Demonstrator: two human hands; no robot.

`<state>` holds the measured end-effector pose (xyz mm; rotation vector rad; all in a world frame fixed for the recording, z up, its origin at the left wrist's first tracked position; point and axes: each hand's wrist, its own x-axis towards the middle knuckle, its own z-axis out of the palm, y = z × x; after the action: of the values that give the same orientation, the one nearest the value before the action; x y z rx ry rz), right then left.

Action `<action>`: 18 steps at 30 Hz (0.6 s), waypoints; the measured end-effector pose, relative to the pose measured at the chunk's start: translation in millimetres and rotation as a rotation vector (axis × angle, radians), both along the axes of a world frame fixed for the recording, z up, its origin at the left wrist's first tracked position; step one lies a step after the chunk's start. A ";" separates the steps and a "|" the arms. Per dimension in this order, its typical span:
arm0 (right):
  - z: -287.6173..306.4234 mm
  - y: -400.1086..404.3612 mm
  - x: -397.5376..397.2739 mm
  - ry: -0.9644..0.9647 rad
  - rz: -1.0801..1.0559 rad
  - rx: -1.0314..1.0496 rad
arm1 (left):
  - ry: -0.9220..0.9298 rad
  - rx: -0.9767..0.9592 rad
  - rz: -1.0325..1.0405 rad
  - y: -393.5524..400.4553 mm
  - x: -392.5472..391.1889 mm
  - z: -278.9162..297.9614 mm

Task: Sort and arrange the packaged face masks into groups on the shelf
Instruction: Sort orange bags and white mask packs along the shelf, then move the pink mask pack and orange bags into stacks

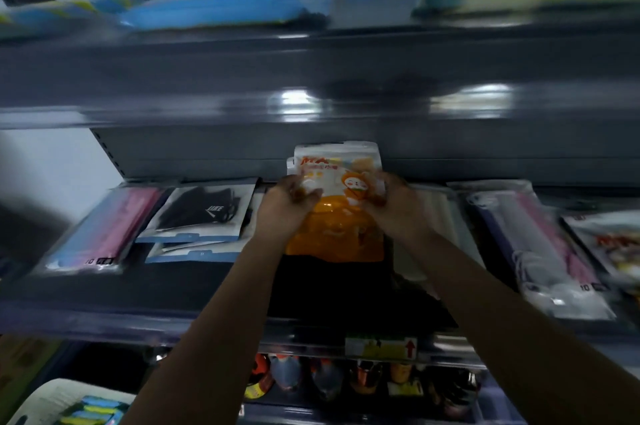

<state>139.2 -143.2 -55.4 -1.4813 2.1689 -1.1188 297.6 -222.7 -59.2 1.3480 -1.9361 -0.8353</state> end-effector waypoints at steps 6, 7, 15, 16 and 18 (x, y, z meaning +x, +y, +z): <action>-0.8 -0.1 6.8 0.062 -0.135 -0.001 | 0.006 0.041 -0.068 -5.8 7.5 -2.1; -0.1 1.3 8.2 0.070 -0.142 -0.009 | 0.004 0.028 -0.074 -5.5 8.8 -1.1; -3.0 23.4 10.3 0.120 -0.131 -0.003 | -0.118 -0.171 -0.103 11.9 3.1 1.5; -2.2 27.7 9.0 0.134 -0.126 0.011 | -0.158 -0.214 -0.108 16.3 0.0 2.8; -0.2 38.4 3.3 0.186 -0.127 0.045 | -0.217 -0.278 -0.130 26.2 -8.6 5.5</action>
<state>142.5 -104.7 -55.6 -1.4994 2.4275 -0.9997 289.0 -196.5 -53.7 1.1952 -2.2324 -0.4688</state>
